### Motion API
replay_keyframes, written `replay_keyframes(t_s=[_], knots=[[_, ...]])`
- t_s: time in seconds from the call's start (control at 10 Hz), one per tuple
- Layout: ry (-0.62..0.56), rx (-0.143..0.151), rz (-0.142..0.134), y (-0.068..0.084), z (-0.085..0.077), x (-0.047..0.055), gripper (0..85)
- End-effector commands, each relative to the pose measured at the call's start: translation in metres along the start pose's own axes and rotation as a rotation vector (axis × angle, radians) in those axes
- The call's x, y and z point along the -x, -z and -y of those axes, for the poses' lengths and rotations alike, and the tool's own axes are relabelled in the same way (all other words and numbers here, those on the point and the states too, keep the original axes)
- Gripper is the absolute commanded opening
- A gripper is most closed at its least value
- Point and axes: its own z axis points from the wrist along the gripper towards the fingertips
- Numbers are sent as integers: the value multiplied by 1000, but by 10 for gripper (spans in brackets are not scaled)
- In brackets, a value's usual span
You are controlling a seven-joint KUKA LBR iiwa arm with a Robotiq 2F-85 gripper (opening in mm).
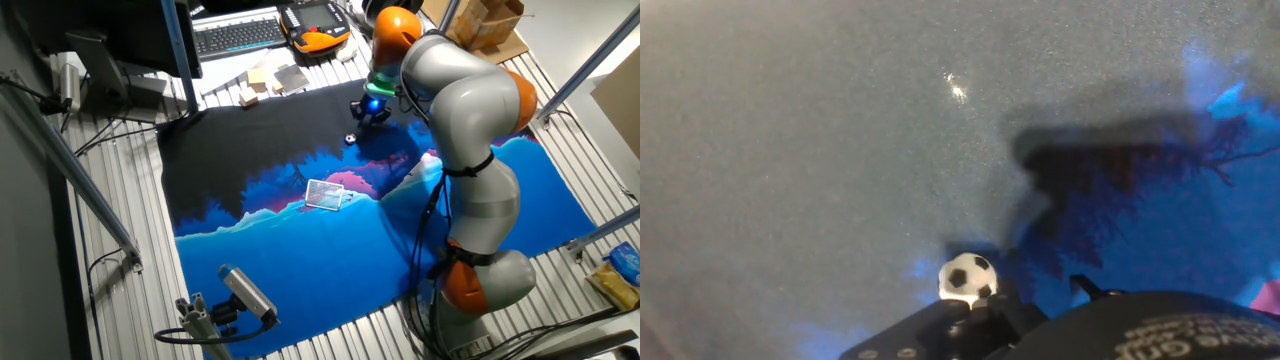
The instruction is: Push the soccer ball into the goal
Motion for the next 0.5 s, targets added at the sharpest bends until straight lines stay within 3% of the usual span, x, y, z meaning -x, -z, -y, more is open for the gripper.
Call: replay_keyframes(t_s=[0.0,0.2,0.4], knots=[[-1,-3,2,0,-4,-1,340],[-5,-8,5,-1,-17,-5,340],[4,-20,20,-8,-18,-4,340]])
